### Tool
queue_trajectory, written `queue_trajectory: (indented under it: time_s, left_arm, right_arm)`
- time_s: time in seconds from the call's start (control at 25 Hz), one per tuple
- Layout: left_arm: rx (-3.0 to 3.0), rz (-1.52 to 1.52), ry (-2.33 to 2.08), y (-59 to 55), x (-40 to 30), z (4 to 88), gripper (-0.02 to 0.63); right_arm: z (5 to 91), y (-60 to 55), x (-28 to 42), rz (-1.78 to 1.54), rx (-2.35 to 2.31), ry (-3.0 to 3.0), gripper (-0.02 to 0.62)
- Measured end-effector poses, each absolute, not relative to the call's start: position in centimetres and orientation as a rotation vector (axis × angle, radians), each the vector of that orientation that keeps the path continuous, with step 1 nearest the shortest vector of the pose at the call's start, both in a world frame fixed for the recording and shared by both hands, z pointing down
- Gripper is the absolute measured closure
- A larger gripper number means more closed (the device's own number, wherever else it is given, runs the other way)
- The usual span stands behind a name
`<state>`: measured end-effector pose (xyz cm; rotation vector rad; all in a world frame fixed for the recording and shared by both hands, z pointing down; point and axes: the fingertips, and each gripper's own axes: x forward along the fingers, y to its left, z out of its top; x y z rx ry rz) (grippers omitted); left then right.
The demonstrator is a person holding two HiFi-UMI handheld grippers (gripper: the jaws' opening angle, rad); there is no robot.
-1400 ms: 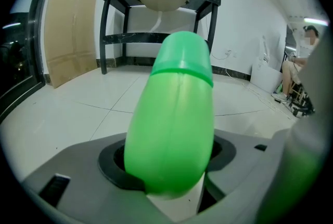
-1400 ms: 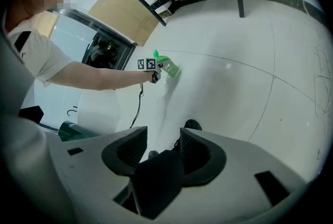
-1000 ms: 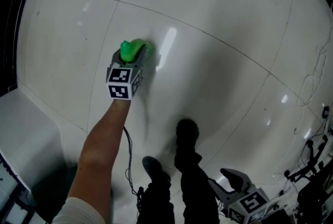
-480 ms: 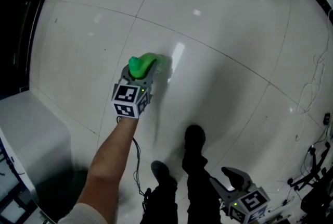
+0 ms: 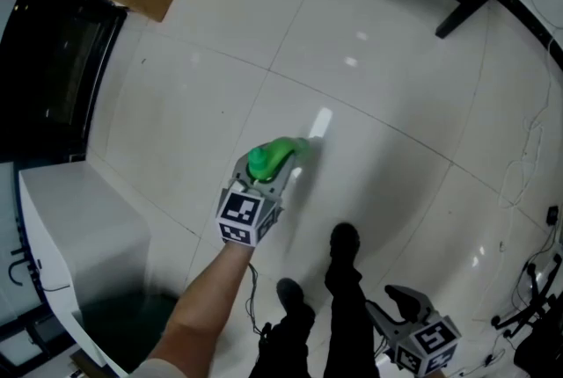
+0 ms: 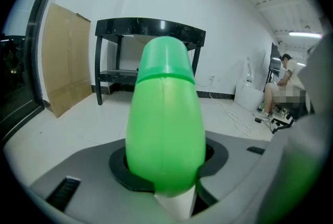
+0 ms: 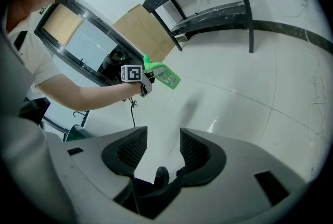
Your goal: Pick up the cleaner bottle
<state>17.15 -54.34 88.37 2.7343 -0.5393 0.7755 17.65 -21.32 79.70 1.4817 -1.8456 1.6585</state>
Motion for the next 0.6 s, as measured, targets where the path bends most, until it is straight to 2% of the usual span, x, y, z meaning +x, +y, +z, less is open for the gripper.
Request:
queue_trajectory:
  time_s: [0.6]
  left_arm:
    - [2.738, 0.677, -0.589, -53.3, 13.5, 78.5, 0.448]
  right_arm:
    - [73.6, -22.2, 16.2, 1.533, 1.526, -1.94, 0.393]
